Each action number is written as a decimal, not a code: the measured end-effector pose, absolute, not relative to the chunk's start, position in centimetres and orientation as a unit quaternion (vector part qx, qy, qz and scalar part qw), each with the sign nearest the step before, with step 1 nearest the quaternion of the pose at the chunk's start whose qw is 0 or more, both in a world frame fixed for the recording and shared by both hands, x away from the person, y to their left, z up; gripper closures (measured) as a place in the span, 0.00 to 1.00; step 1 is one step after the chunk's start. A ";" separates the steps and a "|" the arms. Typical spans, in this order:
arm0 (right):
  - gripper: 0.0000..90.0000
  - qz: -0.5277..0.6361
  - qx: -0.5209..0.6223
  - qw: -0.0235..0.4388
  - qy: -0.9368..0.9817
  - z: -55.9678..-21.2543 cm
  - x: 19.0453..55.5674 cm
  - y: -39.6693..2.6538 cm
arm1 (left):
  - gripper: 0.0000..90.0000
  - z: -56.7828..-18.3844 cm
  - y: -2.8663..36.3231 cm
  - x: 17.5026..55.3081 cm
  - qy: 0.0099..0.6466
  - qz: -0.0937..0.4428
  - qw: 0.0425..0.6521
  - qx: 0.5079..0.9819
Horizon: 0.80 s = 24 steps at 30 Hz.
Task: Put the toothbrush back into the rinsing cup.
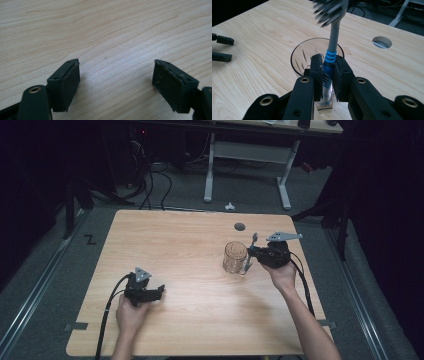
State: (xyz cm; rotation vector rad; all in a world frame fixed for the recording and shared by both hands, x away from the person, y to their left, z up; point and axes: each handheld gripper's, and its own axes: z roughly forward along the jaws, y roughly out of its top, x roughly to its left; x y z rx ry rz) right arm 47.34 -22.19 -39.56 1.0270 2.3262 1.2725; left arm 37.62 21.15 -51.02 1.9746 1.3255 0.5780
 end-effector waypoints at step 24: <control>0.88 0.433 0.364 0.140 0.812 -40.7 47.5 -22.1 | 0.25 -51.0 21.2 37.6 0.509 0.222 0.340 0.759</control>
